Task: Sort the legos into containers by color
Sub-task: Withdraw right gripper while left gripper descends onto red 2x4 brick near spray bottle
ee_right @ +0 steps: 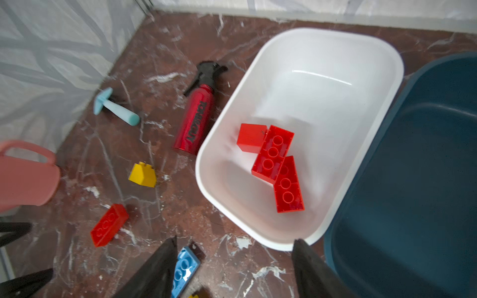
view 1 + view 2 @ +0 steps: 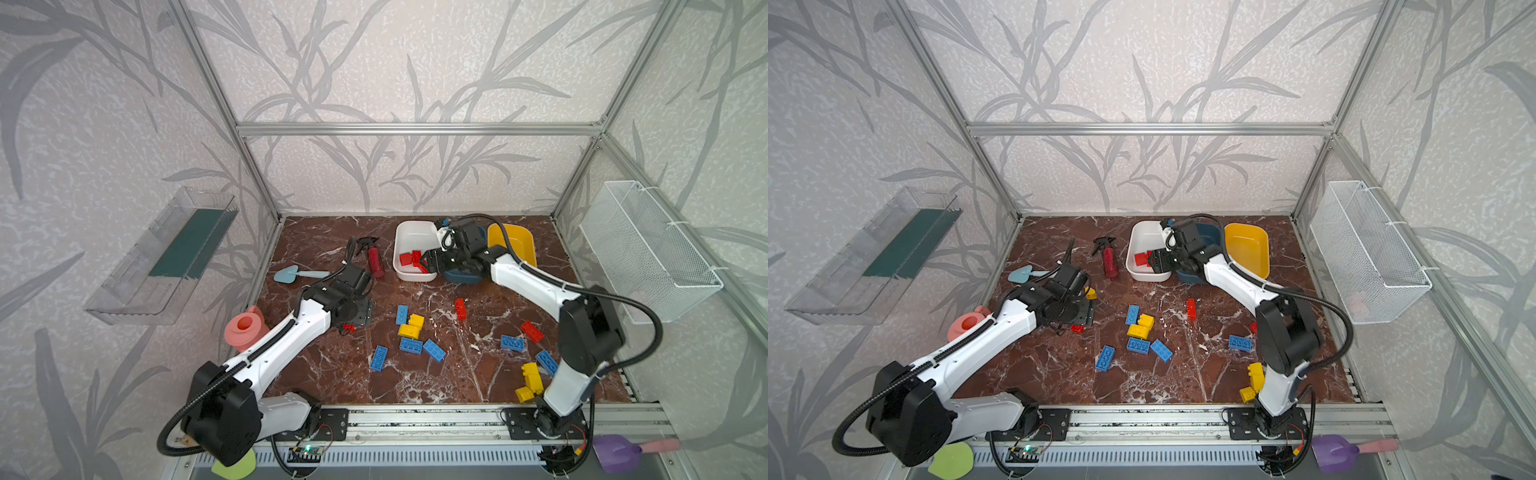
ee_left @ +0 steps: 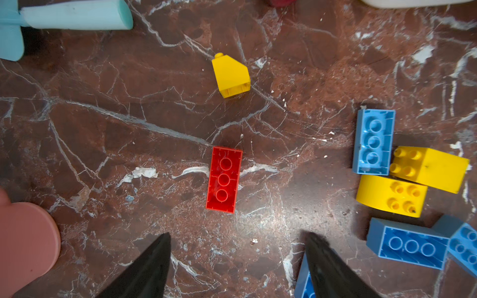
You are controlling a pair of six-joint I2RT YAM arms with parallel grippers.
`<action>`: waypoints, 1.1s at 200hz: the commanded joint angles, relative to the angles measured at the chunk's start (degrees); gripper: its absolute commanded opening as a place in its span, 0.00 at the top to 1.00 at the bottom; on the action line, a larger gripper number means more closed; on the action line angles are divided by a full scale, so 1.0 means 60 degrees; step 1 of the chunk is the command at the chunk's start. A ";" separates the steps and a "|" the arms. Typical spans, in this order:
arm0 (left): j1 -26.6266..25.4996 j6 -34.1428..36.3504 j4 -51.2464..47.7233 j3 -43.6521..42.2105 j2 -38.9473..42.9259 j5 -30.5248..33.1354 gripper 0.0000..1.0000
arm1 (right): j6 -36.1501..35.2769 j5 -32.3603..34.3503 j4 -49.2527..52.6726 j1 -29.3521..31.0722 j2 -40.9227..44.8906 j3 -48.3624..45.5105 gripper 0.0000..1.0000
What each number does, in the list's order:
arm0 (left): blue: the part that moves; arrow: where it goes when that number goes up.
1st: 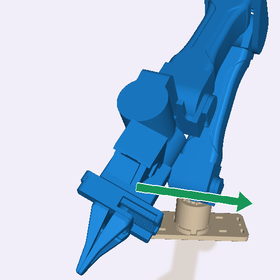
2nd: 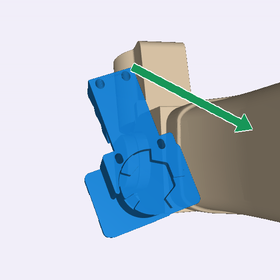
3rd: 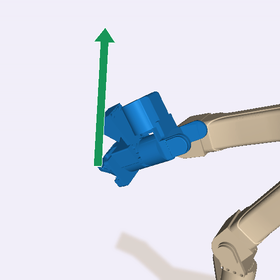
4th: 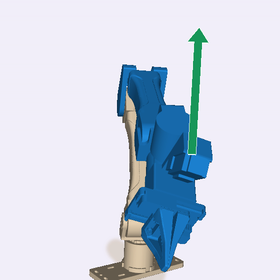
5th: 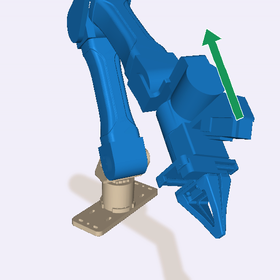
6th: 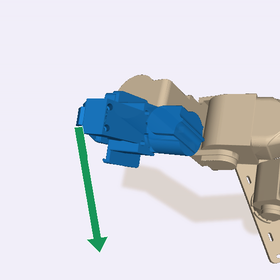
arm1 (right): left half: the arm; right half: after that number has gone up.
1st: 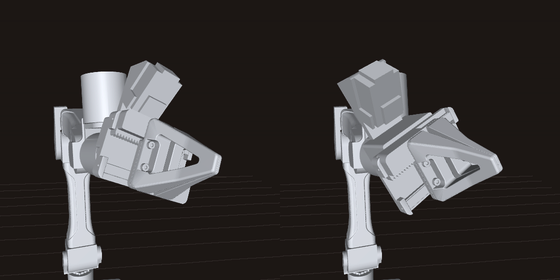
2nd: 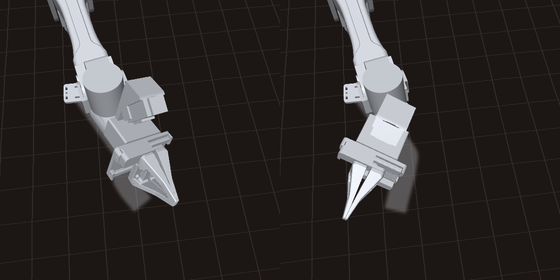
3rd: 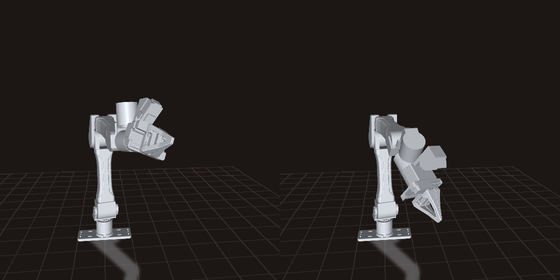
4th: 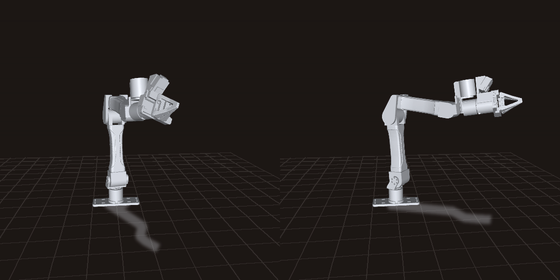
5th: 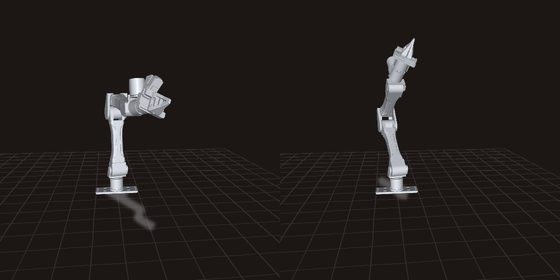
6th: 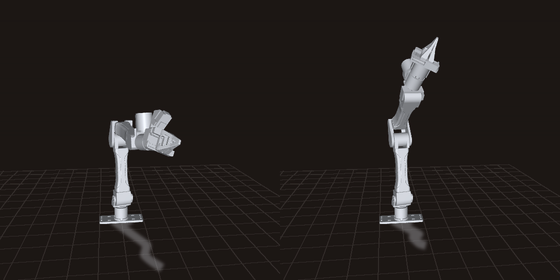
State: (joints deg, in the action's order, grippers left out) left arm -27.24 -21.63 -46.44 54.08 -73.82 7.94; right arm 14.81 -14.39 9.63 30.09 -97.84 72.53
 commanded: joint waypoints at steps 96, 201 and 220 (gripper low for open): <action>0.1453 0.0396 -0.0263 0.0593 -0.2960 -0.1444 0.23 | 0.1241 0.0615 -0.3850 0.0563 0.4043 -0.6205 0.28; 0.1481 0.0497 -0.0215 0.0771 -0.3678 -0.1770 0.60 | 0.1150 0.0655 -0.3902 0.0574 0.4274 -0.6352 0.28; 0.1479 0.0484 -0.0244 0.0794 -0.3663 -0.1761 0.67 | 0.1172 0.0638 -0.3919 0.0581 0.4230 -0.6350 0.28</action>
State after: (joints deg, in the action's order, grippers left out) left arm -18.59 -19.00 -46.92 57.28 -95.44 -2.17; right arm 21.65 -10.98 -12.58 33.32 -73.01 34.94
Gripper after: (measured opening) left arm 0.364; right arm 0.717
